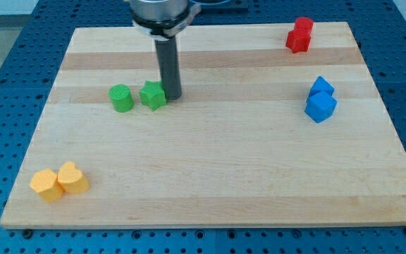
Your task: Move green blocks to the left center of the board
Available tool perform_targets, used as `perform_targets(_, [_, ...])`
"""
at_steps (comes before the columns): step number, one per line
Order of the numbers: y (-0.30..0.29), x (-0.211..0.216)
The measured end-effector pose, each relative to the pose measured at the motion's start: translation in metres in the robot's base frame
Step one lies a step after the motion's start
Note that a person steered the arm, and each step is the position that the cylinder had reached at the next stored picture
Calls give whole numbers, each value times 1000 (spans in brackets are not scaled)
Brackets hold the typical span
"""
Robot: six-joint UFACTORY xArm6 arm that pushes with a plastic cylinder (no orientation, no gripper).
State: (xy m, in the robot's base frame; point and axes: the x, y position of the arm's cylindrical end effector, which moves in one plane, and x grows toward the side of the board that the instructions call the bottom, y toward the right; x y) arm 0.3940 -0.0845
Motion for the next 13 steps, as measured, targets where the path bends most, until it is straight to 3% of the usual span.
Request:
perform_targets(2, [-53,8])
perform_targets(4, [-57,-4])
perform_targets(5, [-33,-22])
perform_targets(7, [11,57])
perform_targets(8, [-6,65])
perform_targets(13, [-86,28])
